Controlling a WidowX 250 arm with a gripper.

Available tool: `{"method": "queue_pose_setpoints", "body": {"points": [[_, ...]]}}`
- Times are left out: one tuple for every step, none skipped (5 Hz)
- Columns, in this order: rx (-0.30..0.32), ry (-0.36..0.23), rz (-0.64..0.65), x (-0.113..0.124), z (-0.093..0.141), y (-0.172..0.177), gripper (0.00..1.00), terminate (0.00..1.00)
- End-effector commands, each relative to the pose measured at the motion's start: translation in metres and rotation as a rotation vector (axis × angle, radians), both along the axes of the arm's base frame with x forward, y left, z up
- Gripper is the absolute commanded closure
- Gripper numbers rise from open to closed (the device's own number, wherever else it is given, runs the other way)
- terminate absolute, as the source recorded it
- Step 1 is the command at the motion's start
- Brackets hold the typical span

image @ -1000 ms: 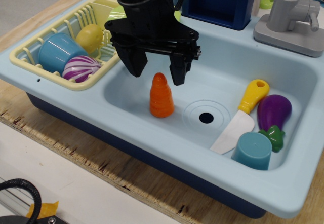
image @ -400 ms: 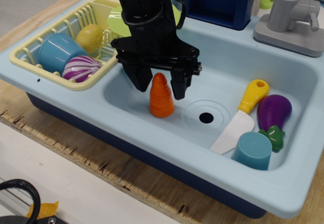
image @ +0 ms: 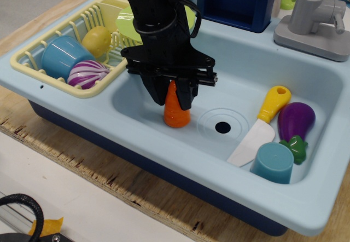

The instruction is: Put carrot on plate

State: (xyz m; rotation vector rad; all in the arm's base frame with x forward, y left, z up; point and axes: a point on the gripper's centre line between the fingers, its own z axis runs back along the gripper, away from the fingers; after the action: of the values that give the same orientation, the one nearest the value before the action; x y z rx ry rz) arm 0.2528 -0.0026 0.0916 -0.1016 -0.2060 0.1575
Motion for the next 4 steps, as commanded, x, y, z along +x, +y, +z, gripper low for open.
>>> {"method": "queue_pose_setpoints", "body": {"points": [[0.044, -0.026, 0.027, -0.007, 0.038, -0.010, 1.00, 0.00], [0.091, -0.074, 0.038, -0.010, 0.068, -0.013, 1.00, 0.00], [0.123, -0.148, 0.030, 0.000, 0.089, -0.003, 1.00, 0.00], [0.129, -0.165, 0.016, 0.027, 0.103, 0.022, 1.00, 0.00]]}}
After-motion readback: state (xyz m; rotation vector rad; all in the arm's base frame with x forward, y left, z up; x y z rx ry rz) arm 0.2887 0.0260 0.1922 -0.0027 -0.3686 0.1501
